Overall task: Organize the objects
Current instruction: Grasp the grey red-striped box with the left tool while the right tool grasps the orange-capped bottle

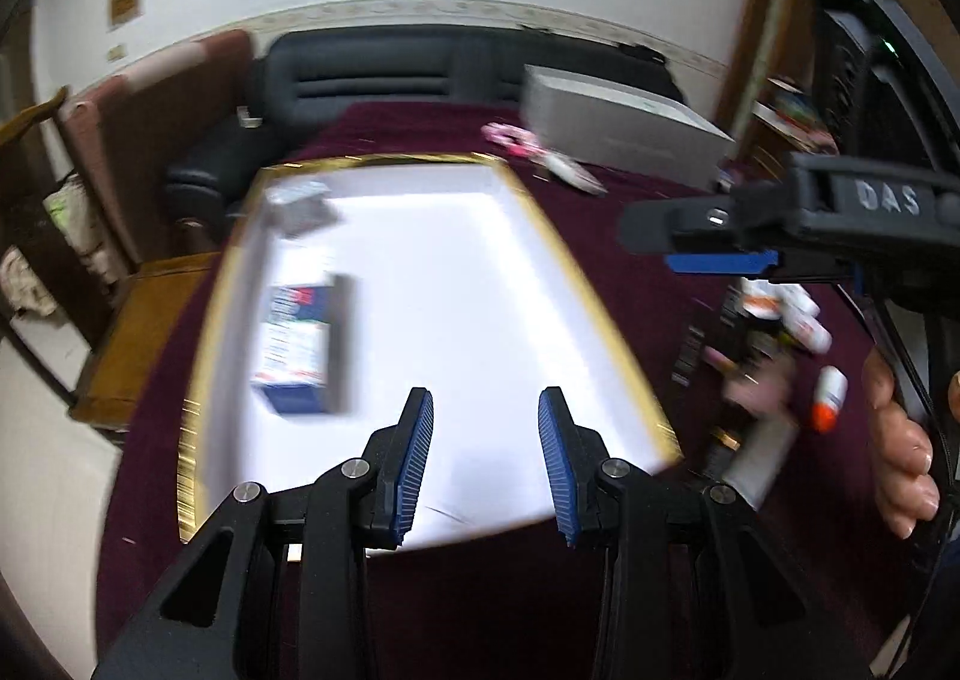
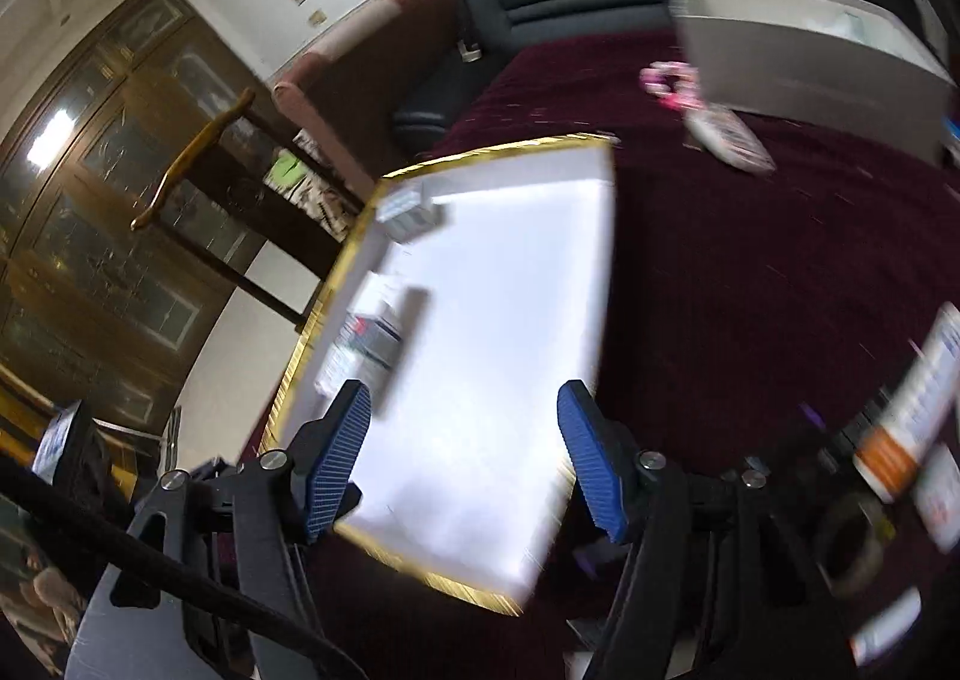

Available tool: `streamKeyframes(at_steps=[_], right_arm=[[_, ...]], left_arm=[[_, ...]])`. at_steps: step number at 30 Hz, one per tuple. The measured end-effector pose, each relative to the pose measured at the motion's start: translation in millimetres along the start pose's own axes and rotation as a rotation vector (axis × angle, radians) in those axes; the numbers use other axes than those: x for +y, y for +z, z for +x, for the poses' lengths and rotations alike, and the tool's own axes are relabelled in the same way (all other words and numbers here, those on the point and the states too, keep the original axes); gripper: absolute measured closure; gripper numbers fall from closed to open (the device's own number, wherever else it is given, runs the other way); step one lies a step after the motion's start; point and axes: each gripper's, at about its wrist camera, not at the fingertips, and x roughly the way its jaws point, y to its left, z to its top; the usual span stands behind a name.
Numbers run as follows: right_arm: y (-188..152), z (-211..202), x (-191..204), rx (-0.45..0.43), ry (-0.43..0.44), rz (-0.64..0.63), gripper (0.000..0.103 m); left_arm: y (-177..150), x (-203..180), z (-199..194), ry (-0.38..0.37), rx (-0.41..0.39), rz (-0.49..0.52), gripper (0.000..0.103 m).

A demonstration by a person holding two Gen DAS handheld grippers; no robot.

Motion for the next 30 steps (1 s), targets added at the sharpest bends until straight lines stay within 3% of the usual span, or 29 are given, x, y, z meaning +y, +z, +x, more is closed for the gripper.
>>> streamKeyframes(at_steps=[4, 7, 12, 18, 24, 30], right_arm=[[-37.0, -43.4, -40.4, -0.047, -0.015, 0.045, 0.035], [-59.7, -73.5, -69.1, -0.107, -0.08, 0.066, 0.035], [-79.3, -103.6, -104.9, -0.207, -0.173, 0.079, 0.032], [-90.6, -114.3, -144.1, -0.245, -0.14, 0.147, 0.032], [-100.8, -120.4, -170.2, -0.253, -0.096, 0.214, 0.032], [-104.7, -122.3, -178.3, -0.246, -0.111, 0.247, 0.032]], left_arm=[[-9.0, -38.4, 1.1, -0.108, 0.027, 0.094, 0.072], [-17.3, -73.3, 4.1, -0.198, 0.055, 0.176, 0.072], [-27.4, -127.6, 15.3, -0.258, 0.12, 0.337, 0.072], [-31.3, -164.7, 31.0, -0.188, 0.157, 0.455, 0.071], [-34.4, -186.5, 27.4, -0.237, 0.167, 0.474, 0.071], [-30.2, -195.1, 31.6, -0.17, 0.148, 0.492, 0.071]])
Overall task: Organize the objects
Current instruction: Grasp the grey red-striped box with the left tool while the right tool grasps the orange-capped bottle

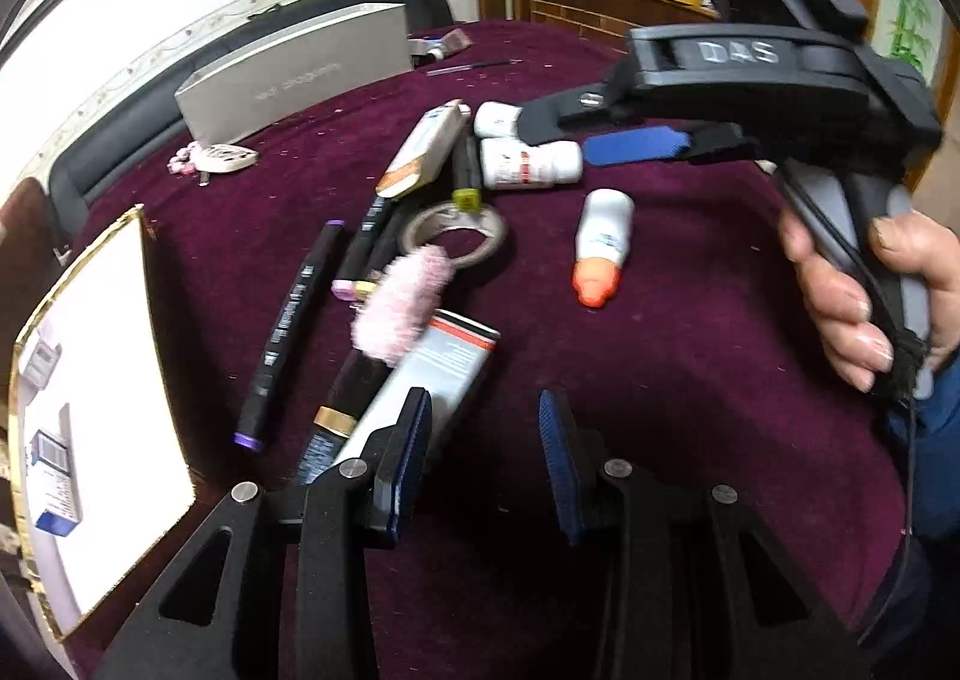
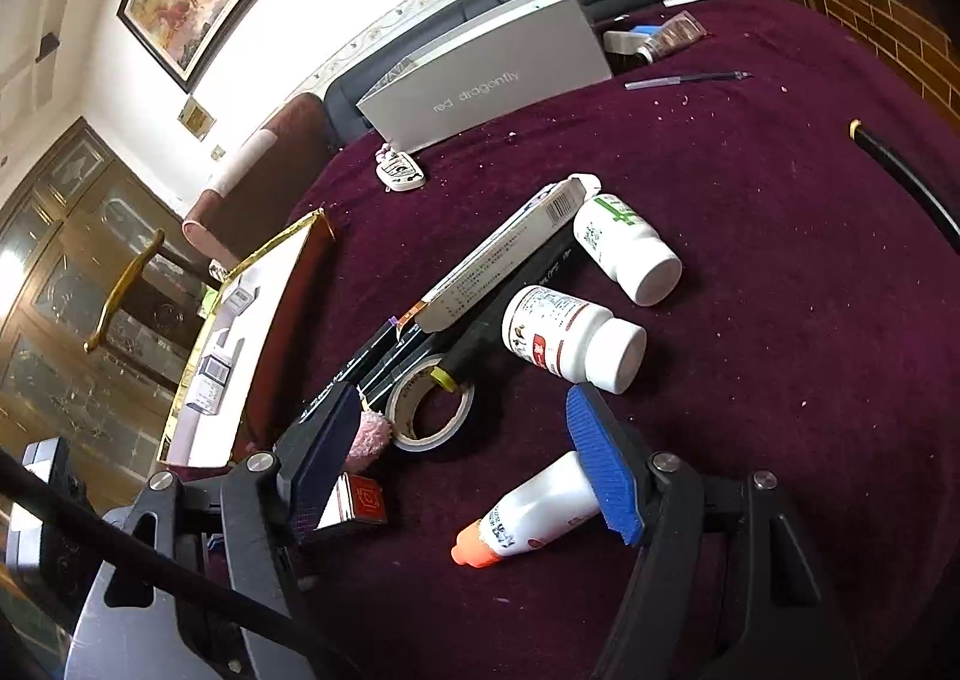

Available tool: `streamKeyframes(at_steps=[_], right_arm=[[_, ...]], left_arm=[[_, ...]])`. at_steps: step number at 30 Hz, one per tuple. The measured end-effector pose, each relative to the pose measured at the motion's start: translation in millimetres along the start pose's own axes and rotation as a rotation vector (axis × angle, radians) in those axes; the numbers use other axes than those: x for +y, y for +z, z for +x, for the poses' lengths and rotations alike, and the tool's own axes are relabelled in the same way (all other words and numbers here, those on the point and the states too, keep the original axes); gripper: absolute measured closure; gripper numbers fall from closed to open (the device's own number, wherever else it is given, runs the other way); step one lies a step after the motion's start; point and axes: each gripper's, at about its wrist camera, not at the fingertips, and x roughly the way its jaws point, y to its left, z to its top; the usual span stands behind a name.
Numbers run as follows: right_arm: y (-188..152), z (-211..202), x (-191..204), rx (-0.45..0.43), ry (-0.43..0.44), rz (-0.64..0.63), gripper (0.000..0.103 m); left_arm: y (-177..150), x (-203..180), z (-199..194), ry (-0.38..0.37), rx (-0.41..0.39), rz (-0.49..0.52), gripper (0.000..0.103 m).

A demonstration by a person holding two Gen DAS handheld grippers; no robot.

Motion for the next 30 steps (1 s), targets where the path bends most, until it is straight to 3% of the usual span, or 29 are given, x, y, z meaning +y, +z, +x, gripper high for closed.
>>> streamKeyframes(at_steps=[4, 10, 12, 13, 16, 18, 20, 22, 25, 30], right_arm=[[-0.9, -2.2, -3.5, -0.002, 0.019, 0.016, 0.032], [-1.5, -1.4, -2.0, 0.008, 0.019, 0.013, 0.032], [-1.7, -3.3, -3.1, 0.002, 0.016, 0.017, 0.032], [-1.3, -3.5, -3.5, 0.001, 0.016, 0.02, 0.032], [-1.7, -3.9, -4.9, 0.002, 0.01, 0.026, 0.032], [-2.3, -3.3, -5.1, 0.006, -0.004, 0.024, 0.032], [-3.4, -2.8, -5.9, 0.02, -0.035, 0.031, 0.032], [-6.9, -5.3, -6.7, 0.036, -0.062, 0.047, 0.032], [-12.9, -9.9, -9.1, 0.059, -0.109, 0.083, 0.032], [-30.4, -11.5, -13.8, 0.118, -0.149, 0.138, 0.032]], left_arm=[[4.0, 12.5, -3.2, 0.079, -0.007, 0.021, 0.071], [-1.2, 3.0, 7.9, 0.043, 0.043, 0.095, 0.07], [-4.2, -10.4, 11.9, 0.063, 0.046, 0.132, 0.066], [-5.1, -14.9, 12.9, 0.068, 0.047, 0.141, 0.057], [-4.7, -22.0, 13.6, 0.066, 0.043, 0.125, 0.053], [-2.6, -17.8, 14.8, 0.067, 0.046, 0.058, 0.053], [-1.8, -13.1, 12.3, 0.077, 0.038, 0.007, 0.071], [-2.9, -4.9, 7.2, 0.055, 0.037, -0.058, 0.076], [-8.5, 0.7, -5.8, 0.035, 0.013, -0.108, 0.093], [-13.2, 1.4, -9.1, 0.103, 0.014, -0.095, 0.095]])
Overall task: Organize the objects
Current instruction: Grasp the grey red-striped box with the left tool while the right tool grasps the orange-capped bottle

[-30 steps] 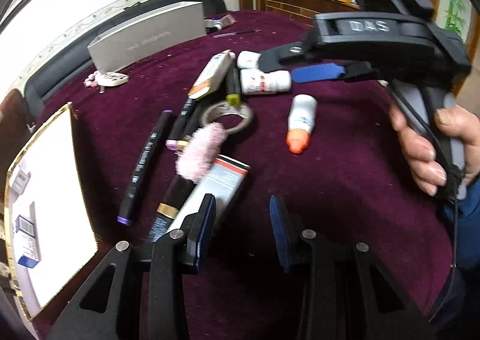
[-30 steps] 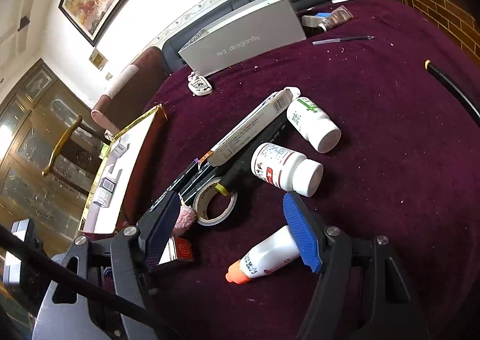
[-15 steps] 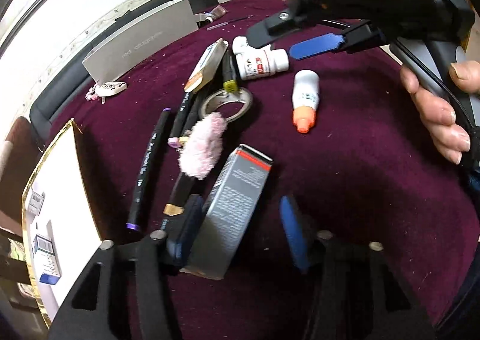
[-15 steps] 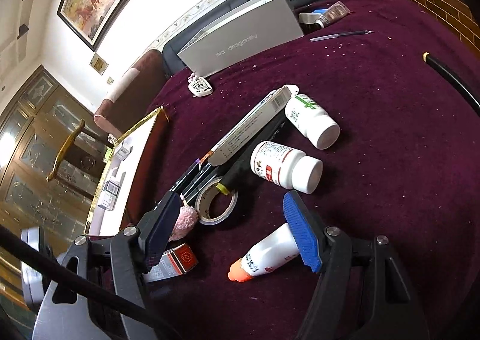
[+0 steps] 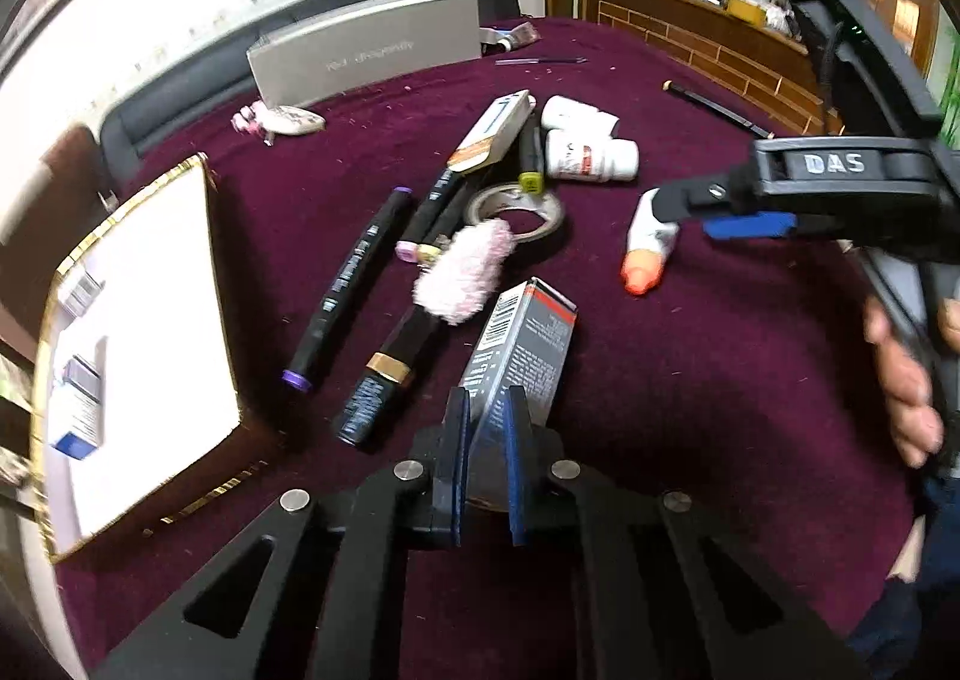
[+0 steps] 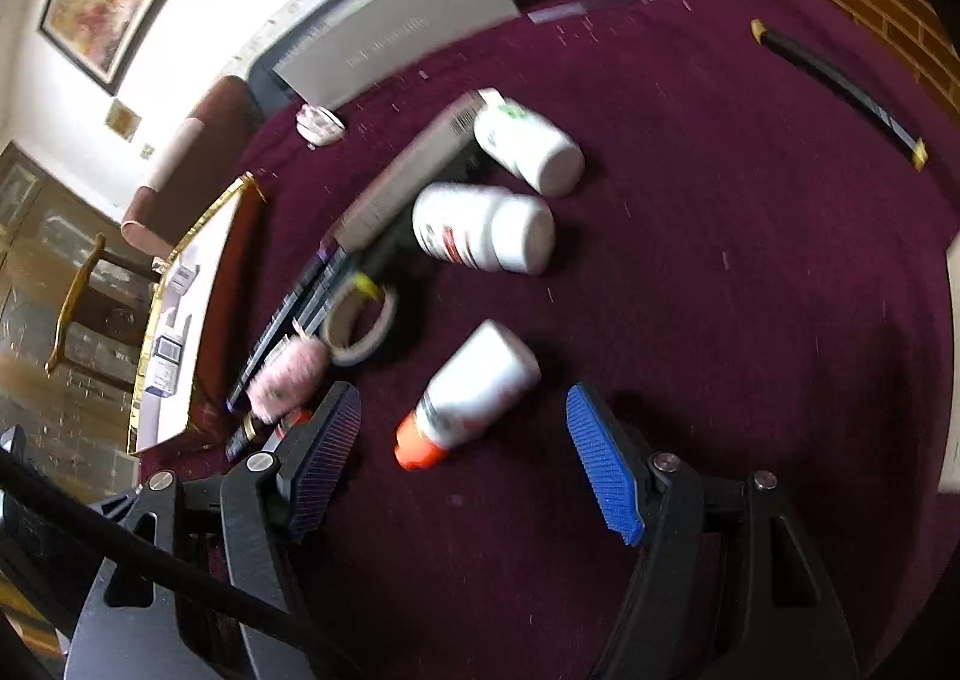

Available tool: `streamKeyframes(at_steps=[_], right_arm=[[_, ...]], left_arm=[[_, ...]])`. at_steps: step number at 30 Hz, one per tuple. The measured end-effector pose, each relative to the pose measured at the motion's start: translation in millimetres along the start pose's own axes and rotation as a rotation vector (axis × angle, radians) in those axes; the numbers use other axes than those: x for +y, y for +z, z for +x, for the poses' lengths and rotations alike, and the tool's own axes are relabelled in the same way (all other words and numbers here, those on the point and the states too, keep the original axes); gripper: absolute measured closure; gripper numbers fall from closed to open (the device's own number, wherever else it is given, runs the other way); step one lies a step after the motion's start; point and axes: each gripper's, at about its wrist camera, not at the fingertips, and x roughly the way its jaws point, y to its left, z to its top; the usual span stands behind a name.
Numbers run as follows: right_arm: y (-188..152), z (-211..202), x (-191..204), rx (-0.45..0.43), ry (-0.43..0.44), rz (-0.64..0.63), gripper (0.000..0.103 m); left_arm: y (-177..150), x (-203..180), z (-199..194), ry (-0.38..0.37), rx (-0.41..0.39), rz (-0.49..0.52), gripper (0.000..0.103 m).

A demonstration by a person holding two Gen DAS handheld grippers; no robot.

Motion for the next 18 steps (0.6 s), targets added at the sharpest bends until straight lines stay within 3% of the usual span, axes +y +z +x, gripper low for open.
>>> streamKeyframes(at_steps=[3, 5, 6, 7, 8, 9, 11, 14, 15, 16, 17, 18], right_arm=[[-2.4, 8.2, 6.2, 0.02, -0.034, -0.005, 0.032], [0.6, 13.6, 14.3, 0.008, -0.076, -0.024, 0.032], [3.1, 19.9, 19.4, 0.017, -0.116, -0.045, 0.033], [3.6, 24.3, 22.4, 0.026, -0.139, -0.056, 0.035], [4.8, 27.3, 26.4, 0.009, -0.166, -0.076, 0.046], [5.5, 31.7, 30.7, 0.008, -0.197, -0.11, 0.054], [5.6, 36.0, 35.5, -0.005, -0.235, -0.165, 0.076], [3.5, 38.5, 38.9, -0.017, -0.252, -0.23, 0.079], [1.3, 38.5, 40.8, -0.025, -0.256, -0.261, 0.079], [-0.6, 38.0, 41.6, -0.038, -0.252, -0.283, 0.079], [-1.3, 37.0, 40.3, -0.051, -0.245, -0.289, 0.079], [-1.1, 34.5, 37.5, -0.072, -0.218, -0.282, 0.079]], left_arm=[[3.9, -1.5, 4.3, 0.008, -0.003, 0.021, 0.093], [5.7, -5.9, 6.3, 0.03, 0.0, 0.053, 0.085], [7.3, -7.6, 9.4, 0.055, 0.003, 0.067, 0.077], [9.3, -8.7, 11.3, 0.077, -0.001, 0.079, 0.054], [10.5, -9.2, 12.9, 0.096, 0.006, 0.089, 0.039], [11.6, -11.0, 16.4, 0.128, 0.007, 0.108, 0.038], [10.3, -14.4, 24.5, 0.176, 0.026, 0.145, 0.038], [6.8, -17.3, 39.4, 0.181, 0.07, 0.168, 0.038], [5.4, -17.4, 38.0, 0.173, 0.038, 0.162, 0.039], [5.5, -17.0, 38.8, 0.151, 0.047, 0.152, 0.052], [6.1, -16.3, 37.0, 0.121, 0.045, 0.136, 0.073], [8.3, -15.9, 35.9, 0.108, 0.042, 0.118, 0.078]])
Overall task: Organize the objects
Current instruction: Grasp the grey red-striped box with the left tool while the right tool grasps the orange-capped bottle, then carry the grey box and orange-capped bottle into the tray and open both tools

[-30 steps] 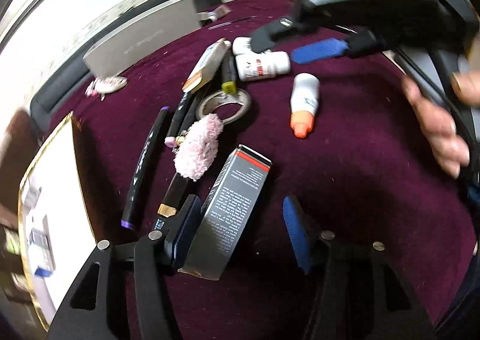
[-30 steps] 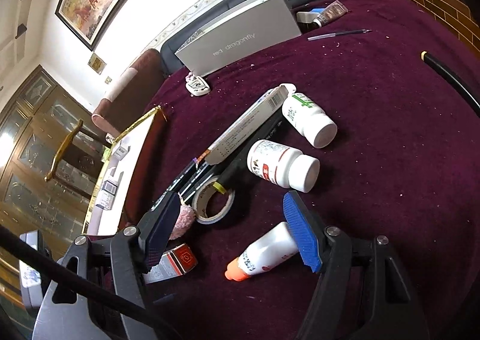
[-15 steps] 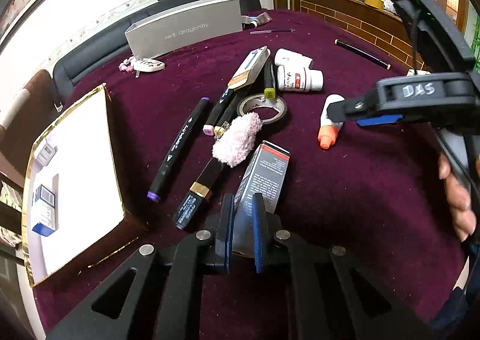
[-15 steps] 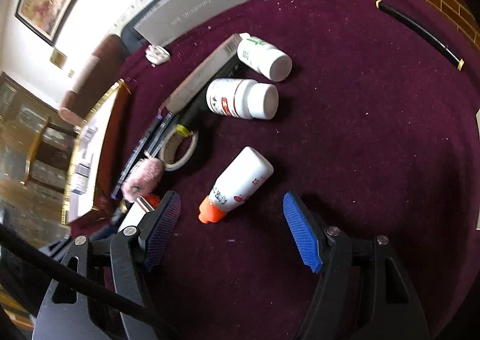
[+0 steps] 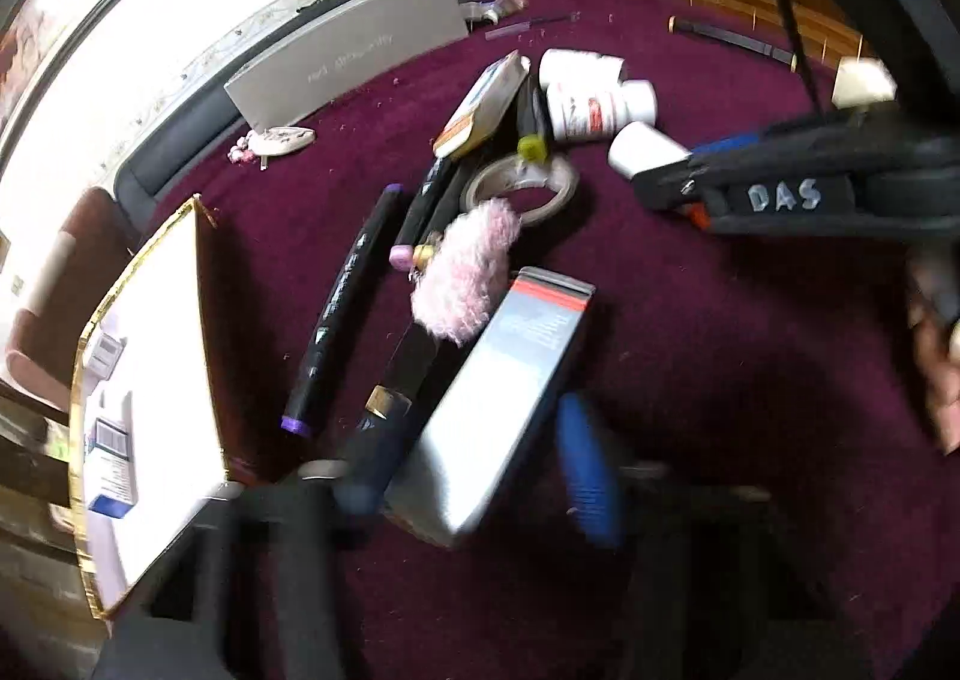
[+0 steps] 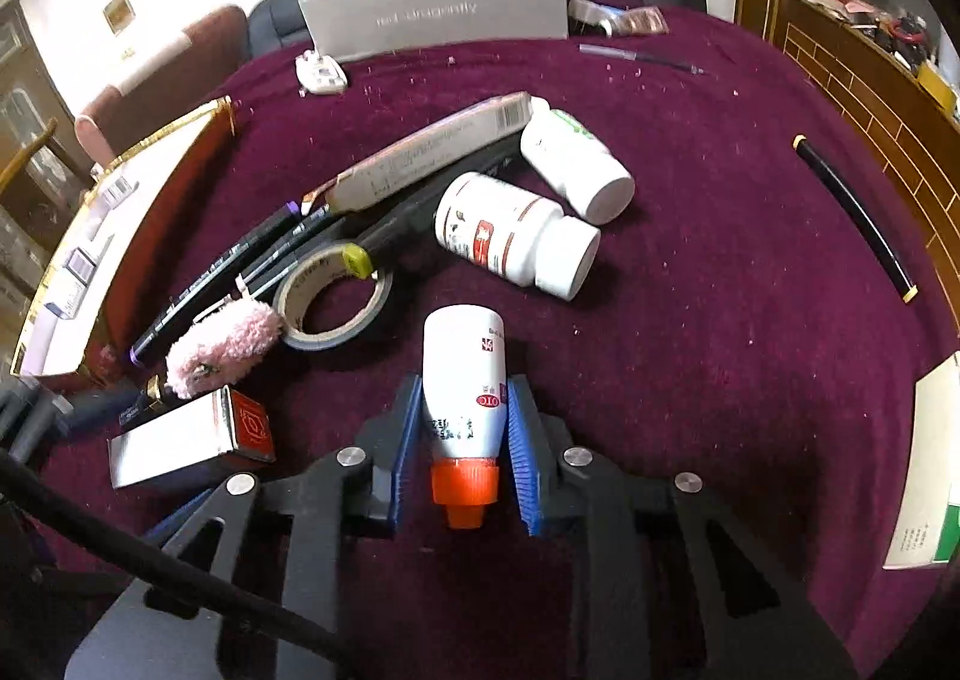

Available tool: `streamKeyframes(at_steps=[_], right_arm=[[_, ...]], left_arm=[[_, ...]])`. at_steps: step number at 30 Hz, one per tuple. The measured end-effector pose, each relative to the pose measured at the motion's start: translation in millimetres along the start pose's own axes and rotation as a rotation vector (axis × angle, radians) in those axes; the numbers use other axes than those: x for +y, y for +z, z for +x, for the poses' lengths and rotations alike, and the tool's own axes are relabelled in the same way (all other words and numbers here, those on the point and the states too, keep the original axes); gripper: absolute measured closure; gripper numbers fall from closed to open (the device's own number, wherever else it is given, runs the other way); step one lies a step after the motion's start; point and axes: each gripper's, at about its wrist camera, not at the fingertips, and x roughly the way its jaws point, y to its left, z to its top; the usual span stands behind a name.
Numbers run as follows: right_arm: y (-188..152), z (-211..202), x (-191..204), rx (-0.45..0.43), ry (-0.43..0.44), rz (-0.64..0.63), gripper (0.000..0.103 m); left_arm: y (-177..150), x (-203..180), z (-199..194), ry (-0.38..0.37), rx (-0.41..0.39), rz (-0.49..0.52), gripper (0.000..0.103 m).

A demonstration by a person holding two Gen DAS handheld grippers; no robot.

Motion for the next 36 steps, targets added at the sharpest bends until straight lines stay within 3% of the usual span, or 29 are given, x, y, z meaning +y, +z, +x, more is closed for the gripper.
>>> streamKeyframes(at_steps=[4, 7, 11, 25, 36], right_arm=[[-0.8, -5.5, -7.8, -0.051, 0.095, 0.028, 0.079], [-1.8, -7.0, -4.0, -0.071, 0.114, 0.014, 0.079], [-3.4, -4.1, -8.5, -0.056, 0.177, 0.05, 0.079], [-4.7, -18.0, -0.6, -0.12, 0.231, 0.038, 0.079], [-2.0, -38.7, 57.6, -0.061, 0.411, -0.002, 0.078]], left_arm=[[0.3, 6.8, 0.2, -0.035, 0.005, -0.082, 0.081], [-5.0, 17.5, -4.8, -0.135, 0.003, -0.166, 0.081], [-11.7, 25.8, -14.2, -0.191, -0.015, -0.223, 0.081], [-34.9, 78.2, -56.5, -0.186, -0.116, -0.359, 0.081], [-73.0, 165.4, -83.3, -0.119, -0.214, -0.544, 0.08]])
